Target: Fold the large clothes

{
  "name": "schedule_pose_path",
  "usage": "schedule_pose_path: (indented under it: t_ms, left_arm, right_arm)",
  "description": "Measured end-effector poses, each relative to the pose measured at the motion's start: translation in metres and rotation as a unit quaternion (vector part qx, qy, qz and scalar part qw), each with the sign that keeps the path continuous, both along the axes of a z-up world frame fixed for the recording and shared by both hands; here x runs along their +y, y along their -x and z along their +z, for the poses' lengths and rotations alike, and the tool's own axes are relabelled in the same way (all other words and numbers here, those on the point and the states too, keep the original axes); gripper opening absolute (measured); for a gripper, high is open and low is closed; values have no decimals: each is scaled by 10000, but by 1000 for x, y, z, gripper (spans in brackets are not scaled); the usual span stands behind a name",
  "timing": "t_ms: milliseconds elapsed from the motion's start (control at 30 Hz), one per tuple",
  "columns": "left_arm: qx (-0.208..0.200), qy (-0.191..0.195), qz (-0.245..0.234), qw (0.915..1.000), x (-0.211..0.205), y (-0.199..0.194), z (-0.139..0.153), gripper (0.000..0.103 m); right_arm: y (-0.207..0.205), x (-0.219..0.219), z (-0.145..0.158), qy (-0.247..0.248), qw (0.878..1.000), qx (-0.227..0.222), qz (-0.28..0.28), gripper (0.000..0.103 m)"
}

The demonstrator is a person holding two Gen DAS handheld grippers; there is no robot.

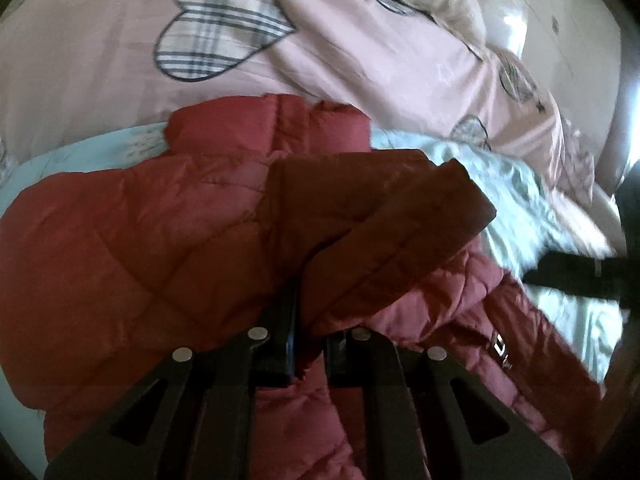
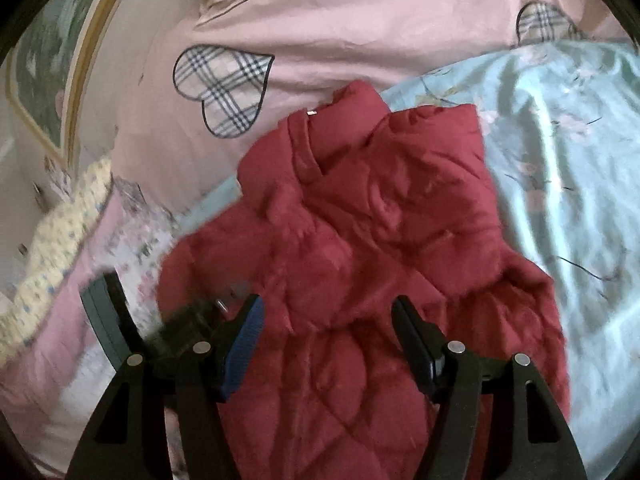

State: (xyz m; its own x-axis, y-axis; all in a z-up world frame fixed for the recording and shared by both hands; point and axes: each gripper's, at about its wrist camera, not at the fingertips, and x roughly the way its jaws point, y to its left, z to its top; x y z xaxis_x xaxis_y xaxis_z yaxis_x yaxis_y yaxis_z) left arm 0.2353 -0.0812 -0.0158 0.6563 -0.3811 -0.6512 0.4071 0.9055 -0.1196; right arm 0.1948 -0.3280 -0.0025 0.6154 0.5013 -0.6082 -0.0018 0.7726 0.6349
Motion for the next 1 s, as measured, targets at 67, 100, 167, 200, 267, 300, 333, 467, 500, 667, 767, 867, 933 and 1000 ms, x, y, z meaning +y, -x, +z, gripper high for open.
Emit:
schedule_pose_path:
  t_ms: [67,100,167,200,267,300,333,467,500,667,767,867,933,1000]
  left_arm:
    - [-45,-145,-92,9998,-10,4,-4,8]
    - [-57,-195,-129,9997,-13,5,-5,8]
    - [-90,-291,-203,9993,-20,7,-7,8]
    - [-91,-307,-221,9992,-22,7,-7,8]
    - [-71,-292,-225,9993,-23,6,-8,8]
    - [-56,-293,-230,9993,-24,6,-9,8]
    - [-29,-286,-220,9993,-24,5,-9,8]
    - [289,-142,-272,9991,-18,2,-12,16]
    - [386,-35,-358,9986,-15,3,-11,22]
    - [650,478,-585,9950,12,16,5,38]
    - [596,626,-322,9957,37,12,21,38]
    - [473,710,67,9963,64,-2,36,38]
    - [402,673,290,9965,77,-16,40,38]
    - [439,616,435,9962,84,-31,38,38]
  right_arm:
    - [-15,-2,-4,-356,9994,13,7,69]
    - [-24,-3,-8,-577,9983,33,14,69]
    - [-39,-3,-17,-855,9962,137,-16,69]
    - [-46,-2,-22,-867,9960,207,-31,69]
    - [-59,3,-31,-833,9958,376,-7,64]
    - [-64,6,-36,-893,9950,437,61,57]
    - [-67,8,-39,-942,9943,478,119,30]
    - [-68,13,-39,-656,9967,467,119,11]
    - [-66,14,-35,-489,9980,395,104,11]
    - [-60,5,-21,117,9998,130,-40,9]
    - [-53,-8,-13,619,9979,-2,-178,9]
    - [-49,-21,-11,907,9953,0,-326,9]
    - [-49,-29,-17,894,9952,66,-384,9]
    - [-50,-31,-23,911,9949,116,-417,9]
